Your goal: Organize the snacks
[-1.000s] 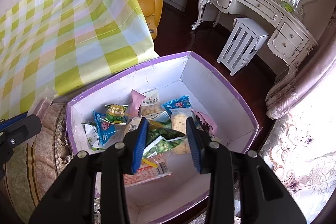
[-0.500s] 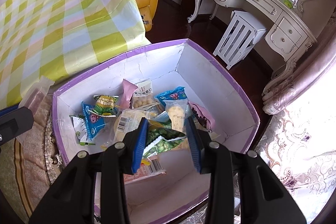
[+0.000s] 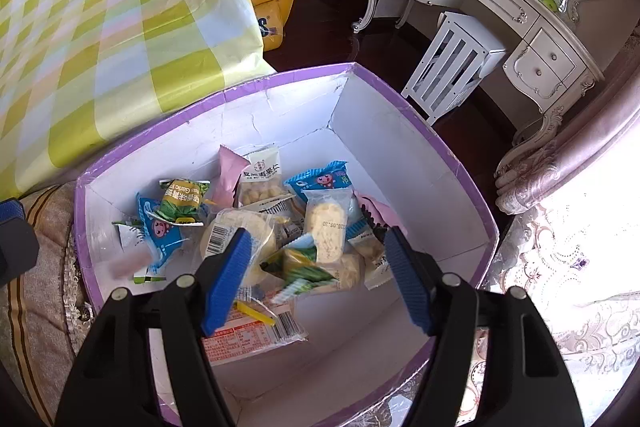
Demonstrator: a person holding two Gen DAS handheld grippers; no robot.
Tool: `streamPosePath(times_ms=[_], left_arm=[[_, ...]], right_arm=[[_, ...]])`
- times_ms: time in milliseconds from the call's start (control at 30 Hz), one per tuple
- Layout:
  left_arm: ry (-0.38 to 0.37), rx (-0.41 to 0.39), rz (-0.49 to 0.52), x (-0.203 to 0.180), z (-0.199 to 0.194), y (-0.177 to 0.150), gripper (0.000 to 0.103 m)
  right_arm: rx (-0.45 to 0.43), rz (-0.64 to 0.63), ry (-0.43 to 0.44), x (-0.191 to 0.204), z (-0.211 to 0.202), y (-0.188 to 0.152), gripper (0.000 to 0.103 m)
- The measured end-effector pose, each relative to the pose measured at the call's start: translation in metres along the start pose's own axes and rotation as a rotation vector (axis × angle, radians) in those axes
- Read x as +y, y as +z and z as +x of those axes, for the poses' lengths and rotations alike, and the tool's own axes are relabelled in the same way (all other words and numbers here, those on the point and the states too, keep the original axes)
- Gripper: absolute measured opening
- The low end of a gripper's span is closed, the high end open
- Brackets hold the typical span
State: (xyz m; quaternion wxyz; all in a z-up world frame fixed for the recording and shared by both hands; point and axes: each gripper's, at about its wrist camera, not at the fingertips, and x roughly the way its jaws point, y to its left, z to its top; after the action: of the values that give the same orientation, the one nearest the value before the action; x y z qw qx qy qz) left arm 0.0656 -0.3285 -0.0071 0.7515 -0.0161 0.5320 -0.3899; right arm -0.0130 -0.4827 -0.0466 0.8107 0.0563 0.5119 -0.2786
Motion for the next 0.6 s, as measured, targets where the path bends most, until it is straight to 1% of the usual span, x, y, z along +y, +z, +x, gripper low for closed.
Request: streamPosePath(times_ms=[33, 100, 133, 200, 267, 367, 433, 500, 567, 600], left_arm=[[-0.006, -0.002, -0.011, 0.003, -0.002, 0.0, 0.066], [-0.003, -0.019, -0.044, 0.012, -0.009, -0.001, 0.069], [0.001, -0.03, -0.066, 0.017, -0.013, -0.002, 0.072], [0.013, -0.054, -0.097, 0.025, -0.022, -0.004, 0.074], [0.037, -0.073, -0.121, 0.033, -0.031, -0.007, 0.078], [0.069, -0.102, -0.137, 0.043, -0.05, -0.014, 0.084], [0.113, -0.126, -0.154, 0.052, -0.066, -0.021, 0.088], [0.147, -0.147, -0.19, 0.065, -0.081, -0.03, 0.089], [0.175, -0.171, -0.203, 0.073, -0.094, -0.038, 0.089], [0.171, -0.17, -0.195, 0.074, -0.097, -0.039, 0.089]], right_arm=[[-0.002, 0.006, 0.018, 0.0, -0.002, 0.001, 0.072], [-0.013, 0.019, 0.06, 0.001, -0.01, 0.004, 0.077], [-0.02, 0.019, 0.076, 0.004, -0.015, 0.005, 0.077], [-0.039, -0.008, 0.097, 0.012, -0.024, 0.007, 0.078], [-0.046, -0.026, 0.106, 0.019, -0.031, 0.008, 0.078], [-0.071, -0.041, 0.151, 0.028, -0.05, 0.011, 0.078], [-0.096, -0.055, 0.201, 0.038, -0.066, 0.01, 0.079], [-0.107, -0.09, 0.246, 0.053, -0.079, 0.007, 0.081], [-0.132, -0.088, 0.291, 0.063, -0.088, 0.003, 0.081], [-0.138, -0.057, 0.269, 0.061, -0.089, 0.001, 0.081]])
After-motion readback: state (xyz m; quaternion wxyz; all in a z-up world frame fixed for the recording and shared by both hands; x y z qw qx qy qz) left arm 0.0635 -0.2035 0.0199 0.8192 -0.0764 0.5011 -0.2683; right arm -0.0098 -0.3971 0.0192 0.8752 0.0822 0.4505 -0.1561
